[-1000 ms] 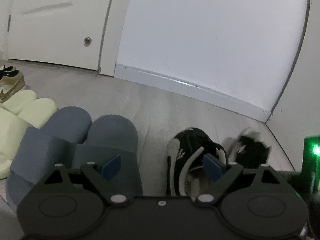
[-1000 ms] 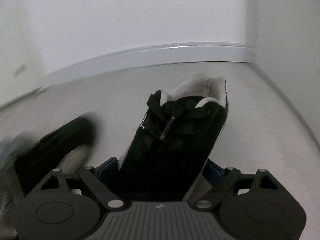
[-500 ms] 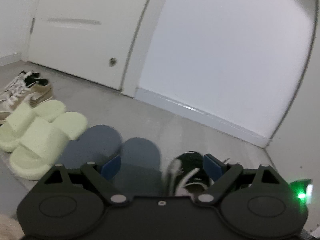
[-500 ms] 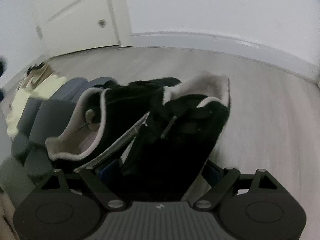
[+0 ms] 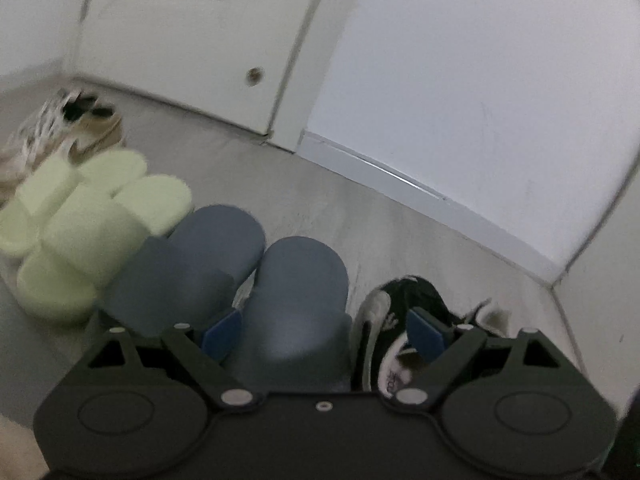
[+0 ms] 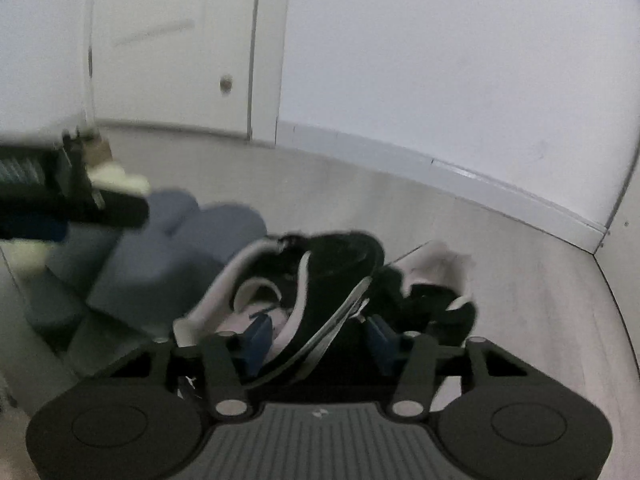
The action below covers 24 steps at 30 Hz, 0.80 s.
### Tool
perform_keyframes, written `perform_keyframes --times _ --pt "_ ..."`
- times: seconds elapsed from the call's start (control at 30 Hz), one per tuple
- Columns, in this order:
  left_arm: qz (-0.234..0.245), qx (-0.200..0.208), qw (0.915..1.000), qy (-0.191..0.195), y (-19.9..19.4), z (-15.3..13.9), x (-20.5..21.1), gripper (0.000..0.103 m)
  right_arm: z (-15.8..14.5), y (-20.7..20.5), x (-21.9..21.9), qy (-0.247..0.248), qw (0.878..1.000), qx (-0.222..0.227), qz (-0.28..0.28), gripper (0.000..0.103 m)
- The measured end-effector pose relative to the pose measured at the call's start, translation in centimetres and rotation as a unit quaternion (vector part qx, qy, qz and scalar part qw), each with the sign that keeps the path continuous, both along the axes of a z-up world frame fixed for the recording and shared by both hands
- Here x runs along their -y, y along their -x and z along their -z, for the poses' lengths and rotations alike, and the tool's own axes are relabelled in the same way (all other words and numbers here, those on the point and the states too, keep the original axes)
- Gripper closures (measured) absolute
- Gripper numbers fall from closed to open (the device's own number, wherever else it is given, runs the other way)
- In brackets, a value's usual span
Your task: Organize scattered shoes
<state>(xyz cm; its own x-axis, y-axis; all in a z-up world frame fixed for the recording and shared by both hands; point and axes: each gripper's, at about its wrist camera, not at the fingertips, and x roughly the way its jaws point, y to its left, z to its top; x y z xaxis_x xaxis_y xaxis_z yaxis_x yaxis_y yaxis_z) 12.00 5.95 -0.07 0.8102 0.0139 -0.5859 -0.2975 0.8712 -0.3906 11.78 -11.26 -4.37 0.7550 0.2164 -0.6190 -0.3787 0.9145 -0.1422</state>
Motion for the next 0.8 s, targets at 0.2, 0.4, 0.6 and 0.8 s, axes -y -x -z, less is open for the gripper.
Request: perform_keyframes --times 0.2,0.4,0.6,0.8 --pt "-0.035 0.021 0.9972 0.063 0.1 1.1 -1.8 0.013 1.3 -3.9 -3.8 0.027 1.000 -0.006 0.009 0.052" --pt "-0.027 0.042 0.9972 0.055 0.2 0.9 -1.4 0.013 2.9 -5.1 -5.7 0.084 0.996 0.019 0.023 0.067" --pt "-0.032 0.062 0.9960 0.055 0.6 0.8 -1.4 0.013 2.1 -4.5 -4.2 0.021 0.999 0.025 0.039 0.081" --pt "-0.038 0.070 0.9949 0.061 0.7 0.9 -1.7 0.013 -1.1 -2.1 -3.9 -0.005 0.996 0.084 0.018 0.082"
